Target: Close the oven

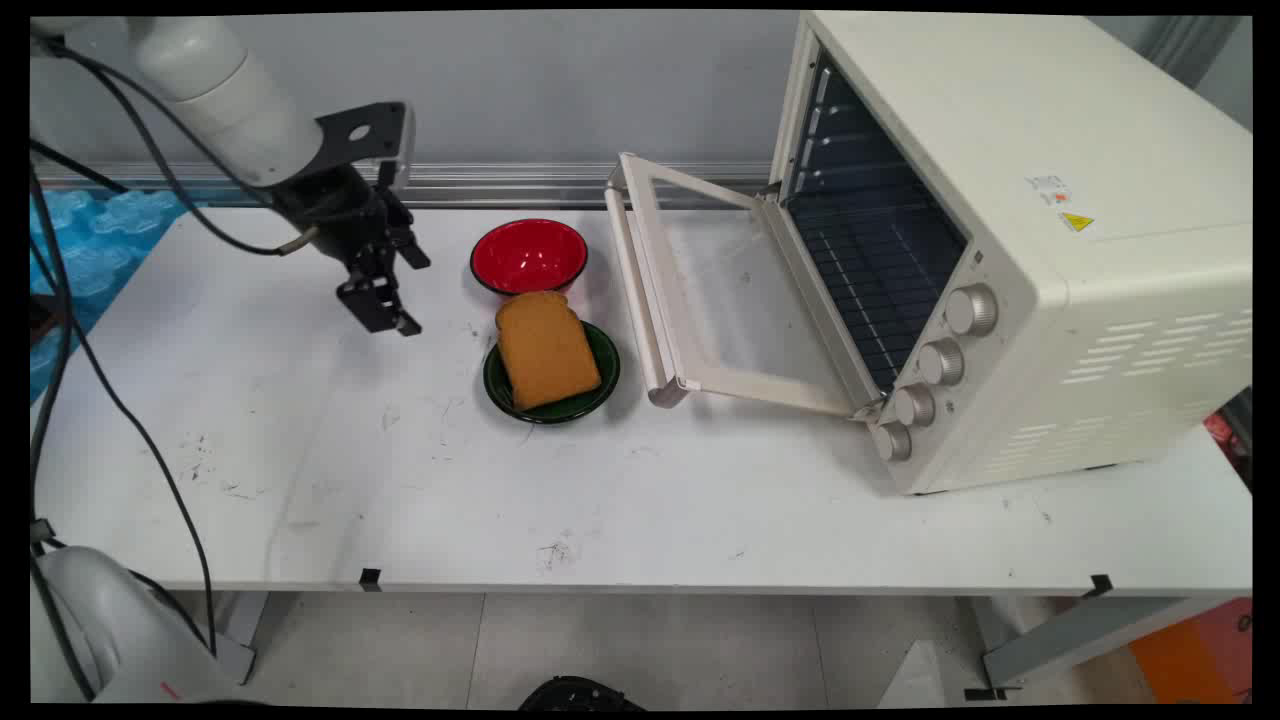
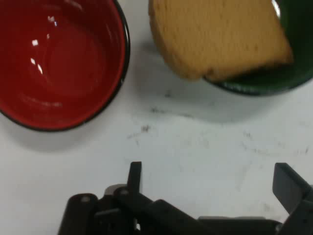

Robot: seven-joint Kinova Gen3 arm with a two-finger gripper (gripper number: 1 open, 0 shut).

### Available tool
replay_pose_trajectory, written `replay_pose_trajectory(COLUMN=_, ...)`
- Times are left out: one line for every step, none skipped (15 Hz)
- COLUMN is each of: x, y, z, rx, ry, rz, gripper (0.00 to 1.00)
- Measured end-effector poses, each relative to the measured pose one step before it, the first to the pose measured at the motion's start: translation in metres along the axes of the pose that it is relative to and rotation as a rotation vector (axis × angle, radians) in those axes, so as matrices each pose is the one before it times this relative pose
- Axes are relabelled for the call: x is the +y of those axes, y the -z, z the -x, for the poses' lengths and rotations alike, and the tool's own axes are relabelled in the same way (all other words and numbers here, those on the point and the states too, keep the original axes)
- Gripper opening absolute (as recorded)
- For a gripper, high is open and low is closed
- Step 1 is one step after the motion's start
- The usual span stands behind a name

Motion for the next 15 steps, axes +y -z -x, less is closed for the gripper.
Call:
replay_pose_trajectory(x=-0.00119, y=0.00046, z=-0.00610, rx=0.01483, ry=0.00712, rz=0.00532, gripper=1.00)
replay_pose_trajectory(x=-0.00062, y=0.00041, z=-0.00597, rx=0.01359, ry=0.00446, rz=0.00544, gripper=1.00)
replay_pose_trajectory(x=-0.00046, y=0.00053, z=-0.00809, rx=0.01775, ry=0.00333, rz=0.00751, gripper=1.00)
replay_pose_trajectory(x=-0.00056, y=0.00019, z=-0.00819, rx=0.01736, ry=-0.00064, rz=0.00657, gripper=1.00)
replay_pose_trajectory(x=-0.00061, y=0.00001, z=-0.00940, rx=0.02007, ry=-0.00301, rz=0.00627, gripper=1.00)
replay_pose_trajectory(x=-0.00106, y=-0.00043, z=-0.00936, rx=0.02223, ry=-0.00464, rz=0.00388, gripper=1.00)
replay_pose_trajectory(x=-0.00101, y=-0.00083, z=-0.00675, rx=0.01844, ry=-0.00252, rz=0.00147, gripper=1.00)
replay_pose_trajectory(x=-0.00144, y=-0.00157, z=-0.00732, rx=0.02044, ry=-0.00227, rz=0.00162, gripper=1.00)
replay_pose_trajectory(x=-0.00103, y=-0.00249, z=-0.00561, rx=0.01801, ry=-0.00085, rz=0.00255, gripper=1.00)
replay_pose_trajectory(x=-0.00092, y=-0.00277, z=-0.00387, rx=0.01558, ry=-0.00033, rz=0.00188, gripper=0.00)
replay_pose_trajectory(x=-0.00102, y=-0.00380, z=-0.00363, rx=0.01898, ry=0.00047, rz=0.00087, gripper=0.00)
replay_pose_trajectory(x=-0.00141, y=-0.00435, z=-0.00319, rx=0.01980, ry=0.00166, rz=-0.00098, gripper=0.00)
replay_pose_trajectory(x=-0.00119, y=-0.00451, z=-0.00193, rx=0.01650, ry=0.00120, rz=-0.00070, gripper=0.00)
replay_pose_trajectory(x=-0.00131, y=-0.00639, z=-0.00191, rx=0.02193, ry=0.00276, rz=-0.00104, gripper=0.00)
replay_pose_trajectory(x=-0.00069, y=-0.00517, z=-0.00044, rx=0.01492, ry=0.00362, rz=-0.00002, gripper=0.00)
